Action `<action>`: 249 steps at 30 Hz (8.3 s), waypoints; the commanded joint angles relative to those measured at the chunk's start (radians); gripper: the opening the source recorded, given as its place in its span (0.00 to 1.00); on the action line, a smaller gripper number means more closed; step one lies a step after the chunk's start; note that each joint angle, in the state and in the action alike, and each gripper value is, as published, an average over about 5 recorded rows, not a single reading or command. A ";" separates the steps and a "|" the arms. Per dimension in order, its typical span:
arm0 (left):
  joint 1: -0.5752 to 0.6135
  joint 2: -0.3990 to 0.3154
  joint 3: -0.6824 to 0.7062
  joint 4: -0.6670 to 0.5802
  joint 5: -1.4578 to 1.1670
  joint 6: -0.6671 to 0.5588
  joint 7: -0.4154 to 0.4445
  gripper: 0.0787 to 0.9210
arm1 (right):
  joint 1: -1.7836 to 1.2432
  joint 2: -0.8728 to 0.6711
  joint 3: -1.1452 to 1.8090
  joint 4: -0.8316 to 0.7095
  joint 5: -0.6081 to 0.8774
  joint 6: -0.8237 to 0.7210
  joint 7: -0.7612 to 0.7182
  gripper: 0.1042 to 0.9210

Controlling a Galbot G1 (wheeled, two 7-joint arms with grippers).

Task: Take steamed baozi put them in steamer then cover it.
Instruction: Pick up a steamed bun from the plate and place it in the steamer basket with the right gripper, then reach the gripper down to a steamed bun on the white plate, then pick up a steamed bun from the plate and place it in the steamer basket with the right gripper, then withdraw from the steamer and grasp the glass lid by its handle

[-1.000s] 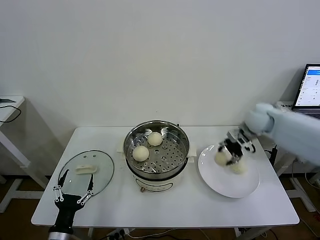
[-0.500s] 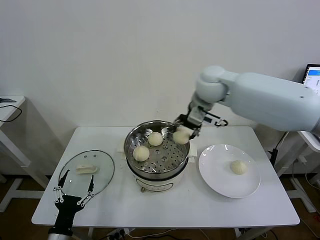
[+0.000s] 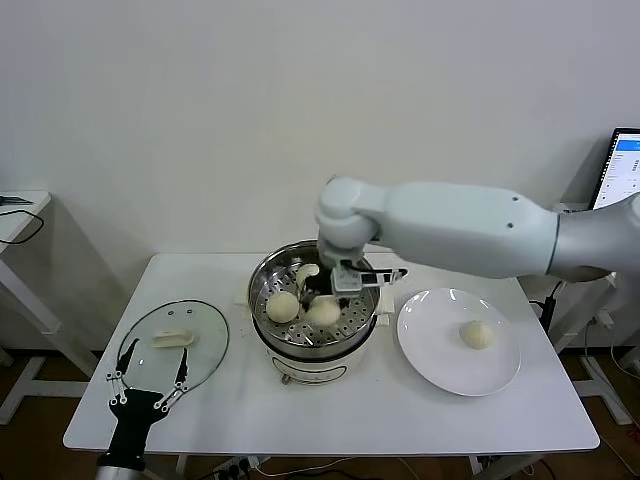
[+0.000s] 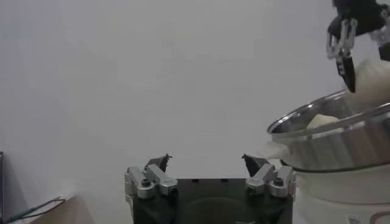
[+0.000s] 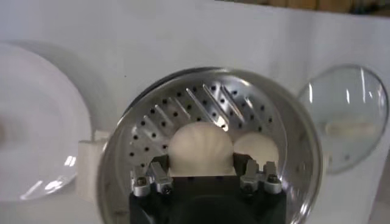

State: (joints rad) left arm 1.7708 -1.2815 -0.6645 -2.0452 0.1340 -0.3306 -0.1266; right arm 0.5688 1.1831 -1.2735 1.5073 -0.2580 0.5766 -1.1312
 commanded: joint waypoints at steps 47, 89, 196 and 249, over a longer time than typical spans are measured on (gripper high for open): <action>-0.014 -0.002 0.007 0.022 0.012 -0.017 -0.006 0.88 | 0.077 -0.514 0.076 -0.185 0.486 -0.600 -0.107 0.88; 0.003 -0.011 -0.005 0.023 0.015 -0.034 0.011 0.88 | -0.520 -0.438 0.357 -0.643 0.297 -0.631 0.039 0.88; -0.039 -0.013 0.020 0.059 0.028 -0.054 -0.012 0.88 | 0.033 0.080 -0.189 -0.401 0.687 -0.845 0.005 0.87; -0.326 0.073 0.068 0.396 0.728 0.143 -0.140 0.88 | -1.834 0.117 1.841 0.085 0.405 -0.018 1.453 0.88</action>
State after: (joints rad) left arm 1.4830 -1.2171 -0.6032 -1.8117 0.7033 -0.1935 -0.2622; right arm -0.9376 1.0319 0.2703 1.5453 0.2549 0.4439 0.2974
